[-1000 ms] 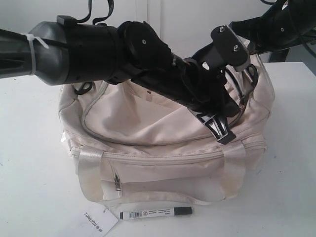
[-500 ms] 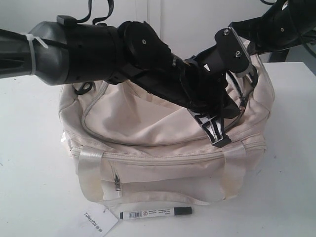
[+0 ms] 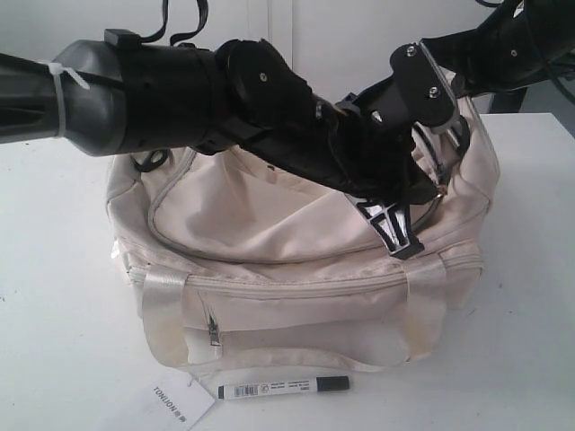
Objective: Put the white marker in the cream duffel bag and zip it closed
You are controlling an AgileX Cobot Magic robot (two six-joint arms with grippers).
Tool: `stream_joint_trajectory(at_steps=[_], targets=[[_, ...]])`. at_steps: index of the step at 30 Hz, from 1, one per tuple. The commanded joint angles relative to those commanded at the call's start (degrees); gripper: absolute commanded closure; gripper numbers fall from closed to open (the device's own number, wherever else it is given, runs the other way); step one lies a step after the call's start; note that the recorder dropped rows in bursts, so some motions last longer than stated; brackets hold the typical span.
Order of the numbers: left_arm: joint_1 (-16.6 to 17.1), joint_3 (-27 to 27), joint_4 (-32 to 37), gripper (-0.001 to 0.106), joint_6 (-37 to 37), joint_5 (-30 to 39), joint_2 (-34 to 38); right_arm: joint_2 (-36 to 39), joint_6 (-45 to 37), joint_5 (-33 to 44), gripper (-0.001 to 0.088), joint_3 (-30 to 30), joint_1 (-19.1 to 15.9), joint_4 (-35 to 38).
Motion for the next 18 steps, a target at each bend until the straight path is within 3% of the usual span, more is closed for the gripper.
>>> stream_joint_trajectory(at_steps=[18], targets=[[0.0,0.0,0.0,0.105,0.0,-2.2,-3.1,-0.2,0.0,2.5,0.0868,0.0,0.0,3.0]])
